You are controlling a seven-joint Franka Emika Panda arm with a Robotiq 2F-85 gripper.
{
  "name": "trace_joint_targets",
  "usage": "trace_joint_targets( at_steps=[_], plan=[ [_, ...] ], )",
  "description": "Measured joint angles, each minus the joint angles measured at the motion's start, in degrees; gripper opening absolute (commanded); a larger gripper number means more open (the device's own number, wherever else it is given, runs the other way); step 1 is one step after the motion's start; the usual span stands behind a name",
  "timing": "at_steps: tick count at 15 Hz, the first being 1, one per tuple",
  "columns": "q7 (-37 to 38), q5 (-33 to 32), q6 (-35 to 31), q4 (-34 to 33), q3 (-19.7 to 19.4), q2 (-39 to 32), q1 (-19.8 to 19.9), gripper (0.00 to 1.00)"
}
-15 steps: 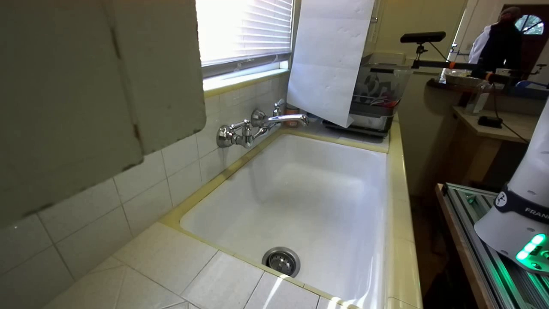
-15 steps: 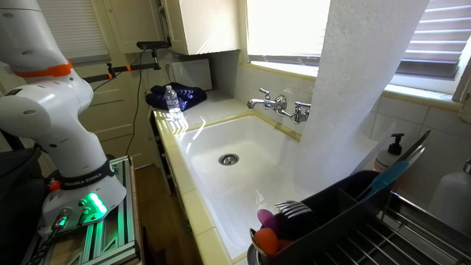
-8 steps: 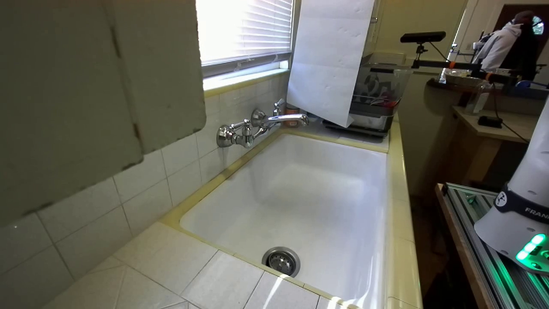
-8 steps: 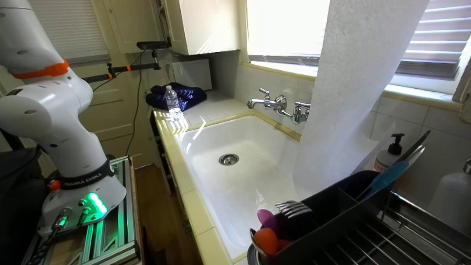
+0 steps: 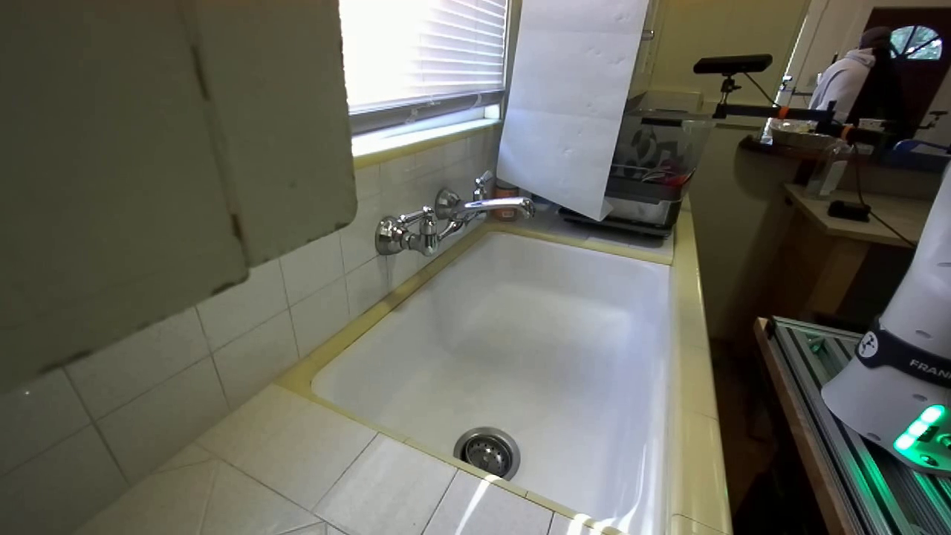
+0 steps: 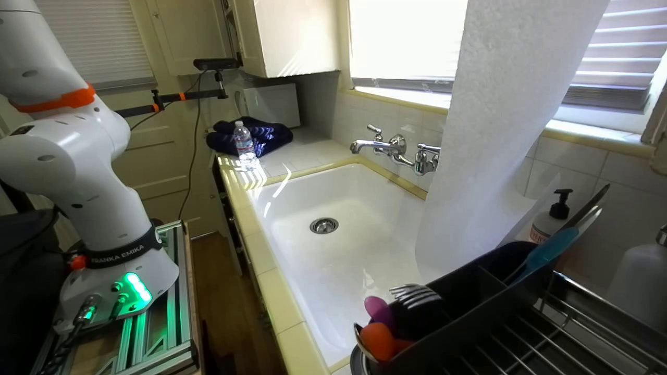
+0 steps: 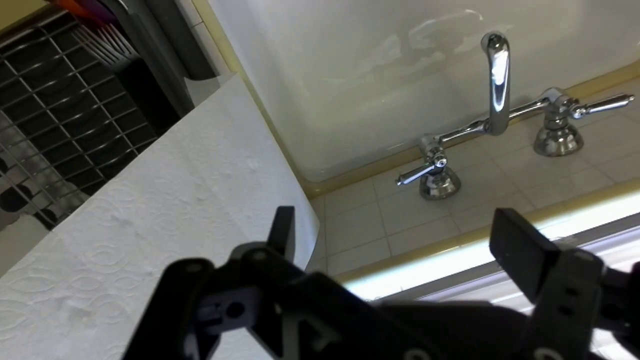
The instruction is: Roll out the paper towels
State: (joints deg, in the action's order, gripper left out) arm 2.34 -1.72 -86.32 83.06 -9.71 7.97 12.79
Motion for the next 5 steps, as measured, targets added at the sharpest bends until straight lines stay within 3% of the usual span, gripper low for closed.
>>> trace_joint_targets(
  at_steps=[5],
  plan=[
    [-1.2, 1.0, 0.2, 0.3, -0.2, 0.8, -0.1, 1.0]
  ],
)
